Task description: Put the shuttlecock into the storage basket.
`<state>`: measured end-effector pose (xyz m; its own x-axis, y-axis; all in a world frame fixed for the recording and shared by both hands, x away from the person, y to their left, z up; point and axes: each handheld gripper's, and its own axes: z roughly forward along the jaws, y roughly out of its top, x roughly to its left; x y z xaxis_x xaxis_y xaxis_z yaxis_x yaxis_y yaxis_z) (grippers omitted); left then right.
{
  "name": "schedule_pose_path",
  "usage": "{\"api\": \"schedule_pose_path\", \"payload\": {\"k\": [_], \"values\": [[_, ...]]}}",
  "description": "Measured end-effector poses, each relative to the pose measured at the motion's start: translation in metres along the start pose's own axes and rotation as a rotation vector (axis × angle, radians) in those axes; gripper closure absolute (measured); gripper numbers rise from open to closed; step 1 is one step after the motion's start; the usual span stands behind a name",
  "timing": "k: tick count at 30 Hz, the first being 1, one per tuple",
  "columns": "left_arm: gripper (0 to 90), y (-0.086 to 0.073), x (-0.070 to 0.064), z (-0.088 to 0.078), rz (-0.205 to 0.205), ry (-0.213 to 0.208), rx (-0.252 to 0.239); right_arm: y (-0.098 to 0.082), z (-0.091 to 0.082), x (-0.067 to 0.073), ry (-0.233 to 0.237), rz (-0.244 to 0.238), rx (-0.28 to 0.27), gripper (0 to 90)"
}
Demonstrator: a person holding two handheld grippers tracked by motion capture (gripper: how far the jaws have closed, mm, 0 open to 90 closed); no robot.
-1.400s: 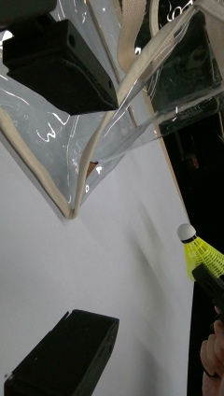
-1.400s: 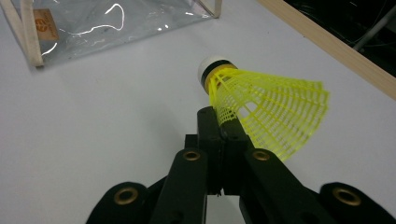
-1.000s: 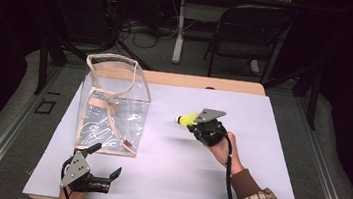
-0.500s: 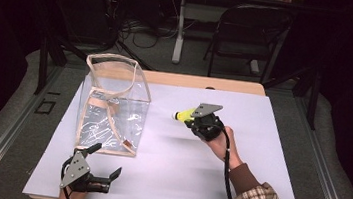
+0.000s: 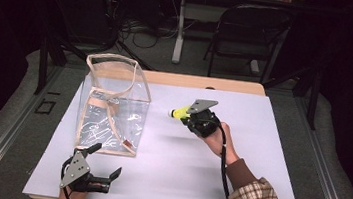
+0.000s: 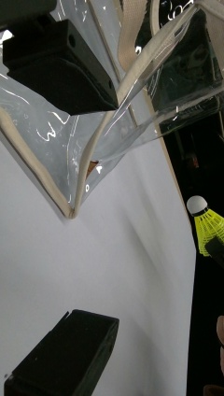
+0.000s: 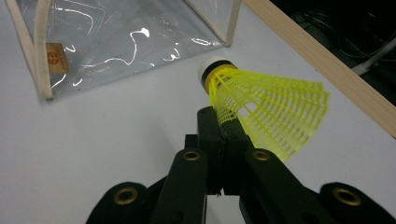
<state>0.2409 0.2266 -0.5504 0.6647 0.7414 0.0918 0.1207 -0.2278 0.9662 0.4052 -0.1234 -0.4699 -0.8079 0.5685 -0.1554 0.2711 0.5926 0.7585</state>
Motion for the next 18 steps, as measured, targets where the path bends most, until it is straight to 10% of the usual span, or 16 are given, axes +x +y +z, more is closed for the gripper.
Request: {"api": "schedule_pose_path", "payload": {"k": [18], "values": [[0.1,0.0,0.001,0.0,0.002,0.0,0.002,0.018,0.005,-0.002,0.017,-0.007,-0.009,90.0]]}}
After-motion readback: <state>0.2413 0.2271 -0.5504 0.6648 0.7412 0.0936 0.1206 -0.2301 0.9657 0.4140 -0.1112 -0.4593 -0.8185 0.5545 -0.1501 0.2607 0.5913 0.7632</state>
